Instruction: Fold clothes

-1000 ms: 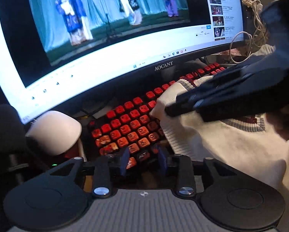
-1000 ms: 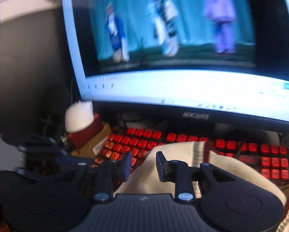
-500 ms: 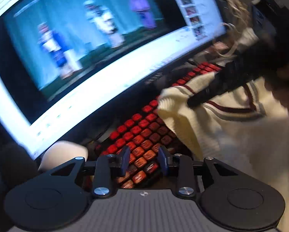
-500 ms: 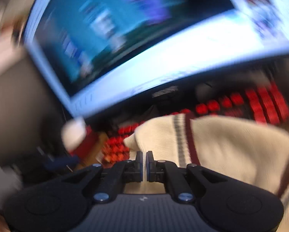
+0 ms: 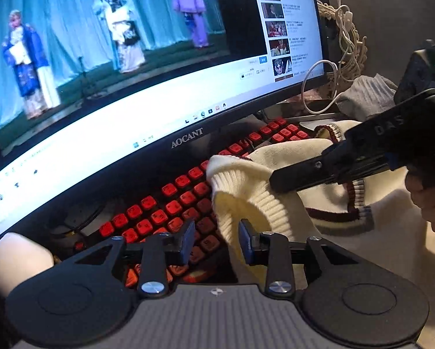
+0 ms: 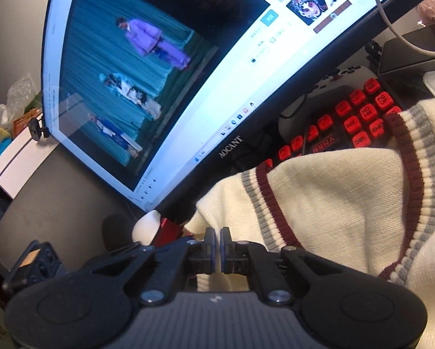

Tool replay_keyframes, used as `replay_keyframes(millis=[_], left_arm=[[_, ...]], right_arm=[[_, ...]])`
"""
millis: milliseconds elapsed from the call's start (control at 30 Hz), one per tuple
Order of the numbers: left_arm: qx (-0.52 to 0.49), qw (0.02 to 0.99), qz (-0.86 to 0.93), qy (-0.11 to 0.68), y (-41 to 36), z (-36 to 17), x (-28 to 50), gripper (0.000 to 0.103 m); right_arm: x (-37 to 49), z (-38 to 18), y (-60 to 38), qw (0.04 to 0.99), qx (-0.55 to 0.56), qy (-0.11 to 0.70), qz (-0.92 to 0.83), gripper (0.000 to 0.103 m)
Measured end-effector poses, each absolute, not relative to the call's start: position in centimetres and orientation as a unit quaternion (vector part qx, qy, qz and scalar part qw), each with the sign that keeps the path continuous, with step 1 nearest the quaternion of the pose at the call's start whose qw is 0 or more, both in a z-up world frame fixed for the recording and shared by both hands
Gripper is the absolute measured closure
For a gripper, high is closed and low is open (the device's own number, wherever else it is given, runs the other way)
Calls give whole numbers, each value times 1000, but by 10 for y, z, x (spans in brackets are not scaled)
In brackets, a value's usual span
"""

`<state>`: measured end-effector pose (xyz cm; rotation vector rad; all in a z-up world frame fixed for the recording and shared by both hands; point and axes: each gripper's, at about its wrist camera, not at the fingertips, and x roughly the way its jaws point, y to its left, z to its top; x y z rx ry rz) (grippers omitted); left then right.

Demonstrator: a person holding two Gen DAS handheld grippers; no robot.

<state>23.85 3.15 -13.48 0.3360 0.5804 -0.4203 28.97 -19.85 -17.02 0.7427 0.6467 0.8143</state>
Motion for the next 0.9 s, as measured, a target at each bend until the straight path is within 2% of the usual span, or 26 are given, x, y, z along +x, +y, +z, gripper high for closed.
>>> replay_keyframes(millis=[33,100,167,267,333,367,400,500,633,733,833,900], left_arm=[[164,923,-205,281,31,-136,242,73],[147,927,-203,279,33,-135,250,87],[117,934,-198,273,39,-132,256,91],[74,942,-186,270,52,-126,265,101],[61,943,-177,276,59,-126,270,101],[56,942,-174,281,63,-126,272,101],[47,941,-173,286,66,-126,274,101],[1,933,-178,312,79,-129,286,101],[-98,914,-174,354,100,-137,307,101],[-129,901,-173,377,109,-142,315,101],[-100,900,-171,389,107,-139,313,94],[-72,902,-166,393,106,-132,310,78]], right_arm=[[290,-170,-198,803,346,302,381,101],[289,-168,-197,803,344,302,381,101],[289,-168,-195,801,346,302,384,100],[289,-168,-190,801,340,303,388,100],[289,-167,-184,802,330,307,392,100],[287,-166,-181,804,322,309,394,95],[284,-163,-178,809,308,310,393,95],[259,-148,-160,831,219,305,410,93],[210,-145,-126,818,80,339,457,92],[181,-154,-112,815,35,349,461,92],[167,-161,-102,819,0,350,455,92],[167,-166,-97,819,-11,360,448,92]])
